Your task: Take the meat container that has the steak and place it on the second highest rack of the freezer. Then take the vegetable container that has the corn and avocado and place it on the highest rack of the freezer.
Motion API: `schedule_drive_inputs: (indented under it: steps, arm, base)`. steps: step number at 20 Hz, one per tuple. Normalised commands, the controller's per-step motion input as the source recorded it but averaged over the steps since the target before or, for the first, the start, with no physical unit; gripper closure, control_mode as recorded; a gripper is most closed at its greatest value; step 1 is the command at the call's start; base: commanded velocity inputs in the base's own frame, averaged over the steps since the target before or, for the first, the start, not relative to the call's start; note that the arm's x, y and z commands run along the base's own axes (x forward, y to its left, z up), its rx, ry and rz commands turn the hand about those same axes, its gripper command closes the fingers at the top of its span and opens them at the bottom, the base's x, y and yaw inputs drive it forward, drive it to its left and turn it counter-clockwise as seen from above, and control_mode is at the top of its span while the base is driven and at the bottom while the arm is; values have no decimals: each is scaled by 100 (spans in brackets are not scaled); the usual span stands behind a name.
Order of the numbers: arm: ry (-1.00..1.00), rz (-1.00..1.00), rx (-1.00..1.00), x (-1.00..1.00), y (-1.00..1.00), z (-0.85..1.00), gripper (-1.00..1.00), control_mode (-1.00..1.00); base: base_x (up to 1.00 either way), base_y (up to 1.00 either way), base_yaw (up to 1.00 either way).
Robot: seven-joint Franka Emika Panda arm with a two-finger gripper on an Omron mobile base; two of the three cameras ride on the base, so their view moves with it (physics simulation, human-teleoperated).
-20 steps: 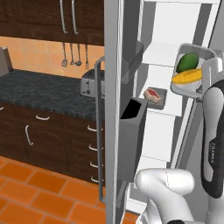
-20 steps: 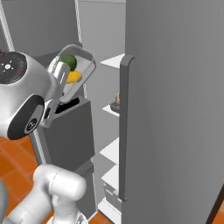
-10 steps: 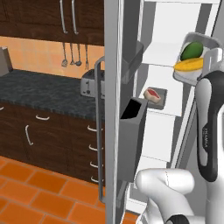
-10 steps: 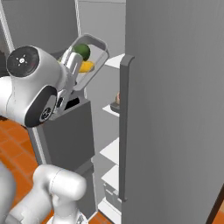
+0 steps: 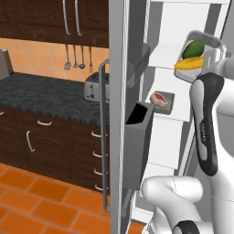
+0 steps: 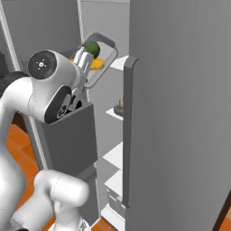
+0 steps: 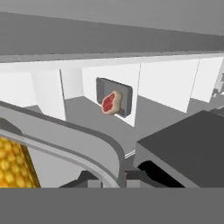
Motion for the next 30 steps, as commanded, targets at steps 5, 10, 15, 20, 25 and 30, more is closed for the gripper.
schedule_drive_inputs:
  steps: [5,10,15,20,25,30]
  arm:
    - [2,0,1,56,-17,5,100,-100]
    - [0,0,0,60,-2,2,100,-100]
    - [0,0,0,57,-9,0,100,-100]
    - [0,0,-1,59,-6,-12,100,-100]
    - [0,0,0,56,-20,-20,100,-100]
    - [0,0,-1,59,-7,-11,100,-100]
  base:
    - [0,0,0]
    - [0,0,0]
    - [0,0,0]
    - [0,0,0]
    - [0,0,0]
    - [0,0,0]
